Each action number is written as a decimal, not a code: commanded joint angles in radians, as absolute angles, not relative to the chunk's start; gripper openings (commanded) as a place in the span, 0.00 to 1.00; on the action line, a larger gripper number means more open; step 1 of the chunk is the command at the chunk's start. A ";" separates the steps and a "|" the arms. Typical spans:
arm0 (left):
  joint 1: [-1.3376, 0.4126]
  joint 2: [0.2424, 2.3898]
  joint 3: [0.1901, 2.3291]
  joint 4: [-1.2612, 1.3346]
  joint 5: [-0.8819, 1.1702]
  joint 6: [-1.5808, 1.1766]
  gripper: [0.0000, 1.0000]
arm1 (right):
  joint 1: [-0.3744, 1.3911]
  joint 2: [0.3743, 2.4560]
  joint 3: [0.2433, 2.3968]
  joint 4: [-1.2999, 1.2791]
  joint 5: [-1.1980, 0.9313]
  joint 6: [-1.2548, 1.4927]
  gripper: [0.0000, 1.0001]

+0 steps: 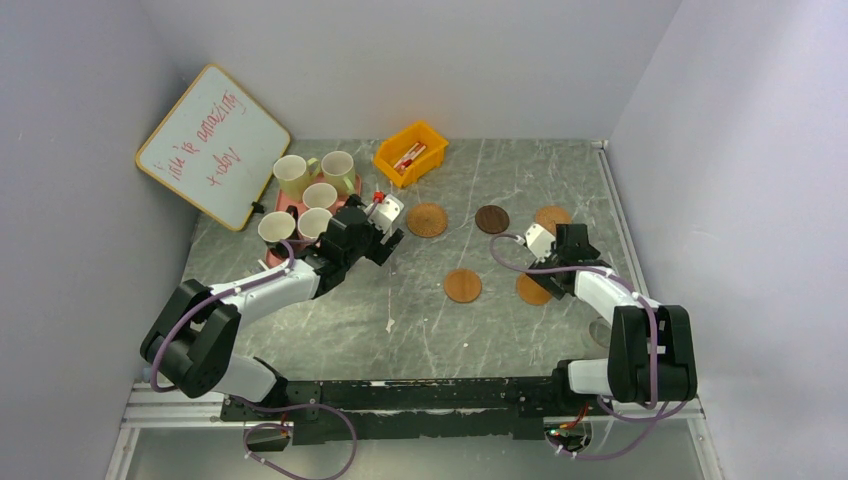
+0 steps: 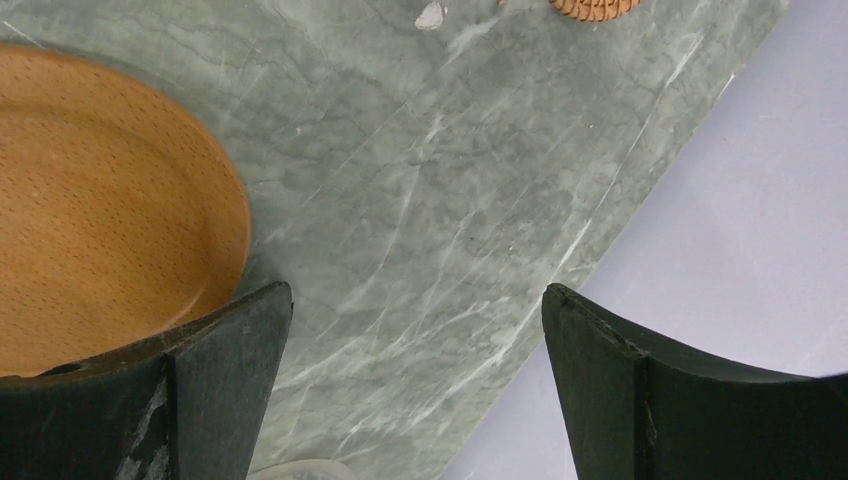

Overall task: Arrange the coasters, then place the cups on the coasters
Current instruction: Move the coaster to the center of the board.

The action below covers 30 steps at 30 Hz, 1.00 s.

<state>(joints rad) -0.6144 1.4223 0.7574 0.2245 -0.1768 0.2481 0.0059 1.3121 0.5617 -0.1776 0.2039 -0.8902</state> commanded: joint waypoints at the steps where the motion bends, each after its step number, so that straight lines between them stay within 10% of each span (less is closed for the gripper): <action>1: -0.611 1.399 0.781 0.250 -0.162 0.244 0.96 | 0.004 1.327 0.566 -0.134 0.166 -0.880 1.00; 30: -0.611 1.401 0.784 0.247 -0.163 0.243 0.96 | 0.004 1.278 0.589 -0.207 0.073 -0.870 1.00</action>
